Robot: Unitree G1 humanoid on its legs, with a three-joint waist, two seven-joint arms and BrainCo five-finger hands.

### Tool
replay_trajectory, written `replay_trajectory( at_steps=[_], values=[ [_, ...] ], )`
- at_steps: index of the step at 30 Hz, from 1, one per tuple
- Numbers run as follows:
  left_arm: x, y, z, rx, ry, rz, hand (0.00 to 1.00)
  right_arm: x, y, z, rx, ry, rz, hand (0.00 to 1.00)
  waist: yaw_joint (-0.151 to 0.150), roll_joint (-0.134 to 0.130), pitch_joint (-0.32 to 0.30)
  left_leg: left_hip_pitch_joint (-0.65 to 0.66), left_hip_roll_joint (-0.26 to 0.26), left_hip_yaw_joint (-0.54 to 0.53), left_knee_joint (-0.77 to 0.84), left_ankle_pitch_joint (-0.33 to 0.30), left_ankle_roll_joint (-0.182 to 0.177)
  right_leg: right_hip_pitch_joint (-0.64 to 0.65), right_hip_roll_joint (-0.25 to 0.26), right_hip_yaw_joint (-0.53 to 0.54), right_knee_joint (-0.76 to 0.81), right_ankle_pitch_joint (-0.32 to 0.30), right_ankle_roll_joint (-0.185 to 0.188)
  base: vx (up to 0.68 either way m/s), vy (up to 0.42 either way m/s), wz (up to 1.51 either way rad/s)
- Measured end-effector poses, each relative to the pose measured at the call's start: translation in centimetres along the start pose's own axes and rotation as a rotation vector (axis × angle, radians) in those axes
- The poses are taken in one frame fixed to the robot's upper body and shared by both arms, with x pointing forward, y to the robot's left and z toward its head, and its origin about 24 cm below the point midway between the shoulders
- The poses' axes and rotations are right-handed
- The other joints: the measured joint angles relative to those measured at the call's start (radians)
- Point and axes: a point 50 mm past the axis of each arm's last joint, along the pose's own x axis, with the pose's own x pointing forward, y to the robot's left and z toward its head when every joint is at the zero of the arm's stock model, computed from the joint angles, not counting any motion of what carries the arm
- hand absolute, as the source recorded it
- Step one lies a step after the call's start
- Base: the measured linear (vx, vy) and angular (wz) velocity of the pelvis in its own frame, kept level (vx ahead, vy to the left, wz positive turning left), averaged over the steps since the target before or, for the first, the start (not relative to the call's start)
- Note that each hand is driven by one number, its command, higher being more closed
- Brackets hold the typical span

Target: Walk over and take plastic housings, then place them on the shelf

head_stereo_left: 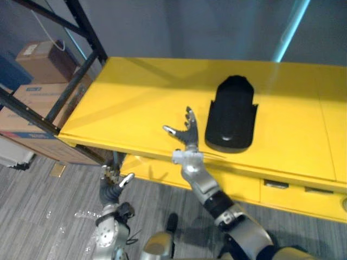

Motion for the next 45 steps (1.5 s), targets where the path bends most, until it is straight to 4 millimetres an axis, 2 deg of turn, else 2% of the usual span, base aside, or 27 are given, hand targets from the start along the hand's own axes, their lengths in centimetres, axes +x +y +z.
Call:
replay_trajectory(
  at_steps=[4,11,13,17,23,27,31,33,34,35,37,39,40,41,43,44,45],
  values=[
    [-0.2,-0.7,-0.7,-0.034,0.038,-0.031,0.0,2.3,-1.5,2.3,-0.01,-0.073,-0.069,0.0,-0.001,0.029,0.034,-0.004,0.001,0.006,0.016,-0.005,-0.001,-0.02,-0.011,0.013,0.046,-0.019,-0.001,-0.05,-0.006,-0.06],
    [-0.4,-0.4,-1.2,-0.027,0.057,-0.057,0.0,4.1,-4.8,3.6,-0.048,-0.127,-0.212,0.0,-0.001,0.041,0.049,-0.003,-0.001,0.017,0.014,-0.004,-0.003,-0.076,-0.043,0.036,0.16,-0.079,-0.006,-0.01,-0.033,-0.03],
    [-0.4,-0.6,-1.3,-0.036,0.061,-0.059,0.0,4.3,-5.4,3.7,-0.053,-0.131,-0.229,0.0,-0.002,0.041,0.05,-0.003,-0.001,0.028,0.014,-0.004,-0.003,-0.09,-0.044,0.046,0.175,-0.085,-0.009,-0.01,-0.045,-0.13],
    [-0.7,-0.5,-2.2,-0.027,0.097,-0.056,0.0,4.4,-6.1,3.8,-0.078,-0.139,-0.25,0.0,-0.025,0.044,0.051,0.003,-0.001,0.033,0.015,-0.005,-0.003,-0.092,-0.049,0.054,0.184,-0.09,-0.01,-0.01,-0.032,-0.05],
    [-1.3,-1.3,-2.9,-0.032,0.13,-0.092,0.0,4.9,-7.8,4.0,-0.11,-0.147,-0.293,0.0,-0.024,0.06,0.059,0.015,-0.003,0.05,0.013,-0.005,-0.003,-0.103,-0.059,0.074,0.212,-0.098,-0.01,-0.04,-0.023,-0.08],
    [-1.6,-1.0,-3.6,-0.048,0.165,-0.075,0.0,5.4,-8.9,4.2,-0.135,-0.156,-0.279,0.0,-0.028,0.062,0.06,0.017,-0.003,0.054,0.011,-0.005,-0.003,-0.104,-0.06,0.077,0.214,-0.099,-0.01,-0.01,-0.008,-0.03],
    [-1.6,-1.1,-3.6,-0.05,0.167,-0.079,0.0,5.7,-8.3,4.9,-0.137,-0.201,-0.149,0.0,-0.028,0.062,0.06,0.017,-0.004,0.055,0.01,-0.004,-0.003,-0.104,-0.061,0.077,0.214,-0.098,-0.009,0.0,0.0,0.0],
    [-1.6,-1.1,-3.6,-0.05,0.165,-0.08,0.0,5.5,-7.0,5.6,-0.144,-0.261,-0.035,0.0,-0.03,0.062,0.06,0.017,-0.004,0.056,0.009,-0.005,-0.003,-0.104,-0.061,0.077,0.213,-0.098,-0.009,0.0,0.0,0.0],
    [-1.6,-1.1,-3.6,-0.05,0.165,-0.081,0.0,5.0,-5.7,6.4,-0.148,-0.315,0.053,0.0,-0.038,0.062,0.06,0.017,-0.003,0.056,0.009,-0.005,-0.003,-0.104,-0.06,0.076,0.211,-0.098,-0.009,0.0,0.0,0.0],
    [-1.6,-1.1,-3.5,-0.05,0.163,-0.082,0.0,4.2,-4.2,7.4,-0.143,-0.379,0.14,0.0,-0.047,0.06,0.062,0.018,-0.003,0.057,0.006,-0.005,-0.003,-0.103,-0.06,0.076,0.208,-0.098,-0.009,0.0,0.0,0.0],
    [-1.5,-1.0,-3.3,-0.049,0.153,-0.087,0.0,2.4,-2.9,9.4,-0.108,-0.507,0.234,0.0,-0.055,0.053,0.067,0.021,-0.003,0.059,0.004,-0.005,-0.003,-0.1,-0.06,0.076,0.204,-0.096,-0.007,0.0,0.0,0.0],
    [-1.3,-0.7,-3.1,-0.048,0.14,-0.079,0.0,0.4,-3.1,10.7,-0.053,-0.597,0.274,0.0,-0.06,0.038,0.072,0.039,-0.002,0.061,-0.006,-0.006,-0.002,-0.081,-0.058,0.074,0.189,-0.093,-0.003,0.02,-0.007,-0.02],
    [-1.2,0.2,-2.5,-0.037,0.119,-0.044,0.0,-1.6,-4.6,11.3,-0.015,-0.652,0.278,0.0,-0.076,0.009,0.071,0.053,-0.003,0.066,-0.006,-0.016,0.002,-0.058,-0.055,0.073,0.168,-0.086,0.003,0.03,-0.005,-0.06],
    [-1.2,0.6,-2.3,-0.036,0.109,-0.03,0.0,-2.2,-5.5,11.4,-0.012,-0.666,0.269,0.0,-0.082,-0.002,0.069,0.057,-0.002,0.072,-0.004,-0.021,0.004,-0.05,-0.052,0.074,0.154,-0.081,0.004,0.04,0.007,-0.16],
    [-1.1,1.3,-1.7,-0.032,0.086,-0.001,0.0,-3.3,-8.4,11.8,-0.033,-0.696,0.219,0.0,-0.083,-0.033,0.054,0.053,0.0,0.09,-0.004,-0.032,0.007,-0.047,-0.043,0.09,0.121,-0.063,0.008,0.03,0.021,-0.24],
    [-1.0,1.8,-1.5,-0.022,0.08,0.021,0.0,-3.8,-11.7,12.0,-0.095,-0.709,0.142,0.0,-0.097,-0.058,0.044,0.054,0.0,0.103,-0.004,-0.042,0.01,-0.034,-0.037,0.095,0.083,-0.041,0.013,0.04,0.033,-0.24],
    [-1.1,2.2,-1.5,-0.013,0.084,0.035,0.0,-3.9,-13.5,12.1,-0.144,-0.71,0.101,0.0,-0.107,-0.072,0.037,0.055,-0.001,0.113,-0.004,-0.048,0.011,-0.026,-0.034,0.099,0.059,-0.027,0.015,0.05,0.037,-0.22]
  ],
)
